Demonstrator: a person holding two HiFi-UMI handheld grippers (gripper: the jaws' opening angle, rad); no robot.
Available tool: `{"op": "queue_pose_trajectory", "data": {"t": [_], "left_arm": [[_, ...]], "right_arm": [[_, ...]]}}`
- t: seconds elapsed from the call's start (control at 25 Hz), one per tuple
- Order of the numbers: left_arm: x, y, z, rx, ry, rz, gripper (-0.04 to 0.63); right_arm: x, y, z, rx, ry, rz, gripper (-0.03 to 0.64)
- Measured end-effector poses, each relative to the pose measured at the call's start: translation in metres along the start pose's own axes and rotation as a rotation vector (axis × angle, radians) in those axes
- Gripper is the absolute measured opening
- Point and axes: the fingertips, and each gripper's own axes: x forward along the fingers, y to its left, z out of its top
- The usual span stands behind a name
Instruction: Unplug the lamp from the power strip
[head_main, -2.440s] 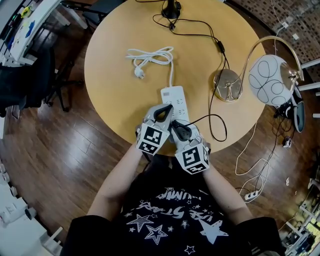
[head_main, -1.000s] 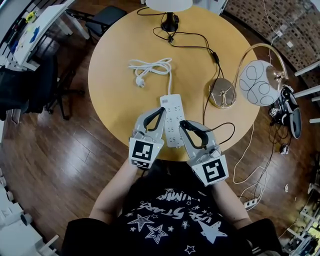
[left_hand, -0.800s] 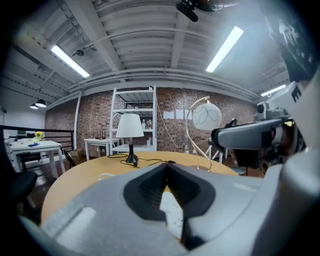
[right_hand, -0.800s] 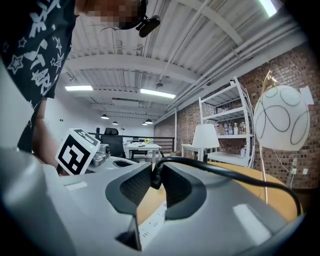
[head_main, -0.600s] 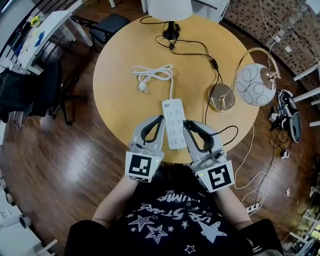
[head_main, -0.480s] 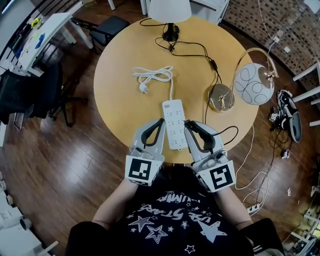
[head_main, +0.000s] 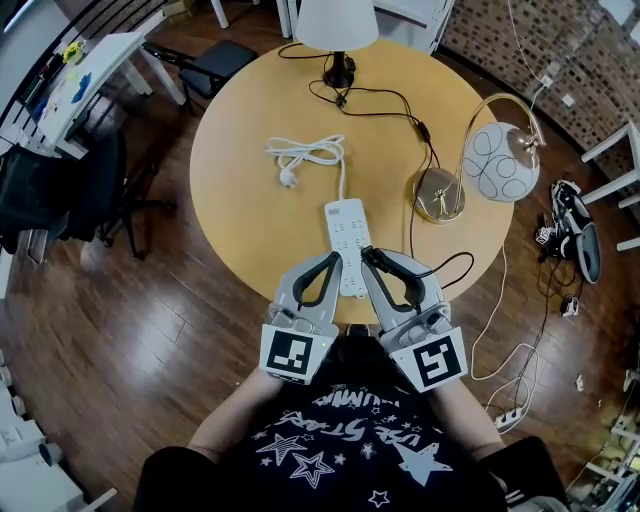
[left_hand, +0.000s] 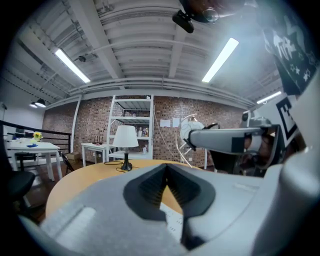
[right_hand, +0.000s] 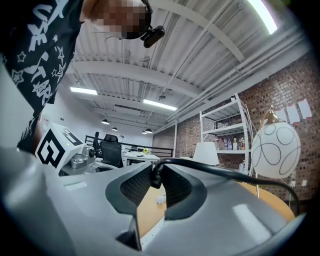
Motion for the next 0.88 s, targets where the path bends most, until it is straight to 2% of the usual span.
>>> {"op": "queue_pose_trajectory", "data": {"t": [0.56, 0.88], "left_arm": [[-0.01, -0.002, 0.007, -0.006, 0.004, 0.023, 0.005], [-0.007, -0.014, 0.005, 0.01, 0.01, -0.022, 0.005]], "right_arm": [[-0.005, 0.001, 0.001, 0.021, -0.001, -0.012, 0.067], [-0.011, -0.007, 0.0, 0.005, -0.022, -0.02, 0.067]]}}
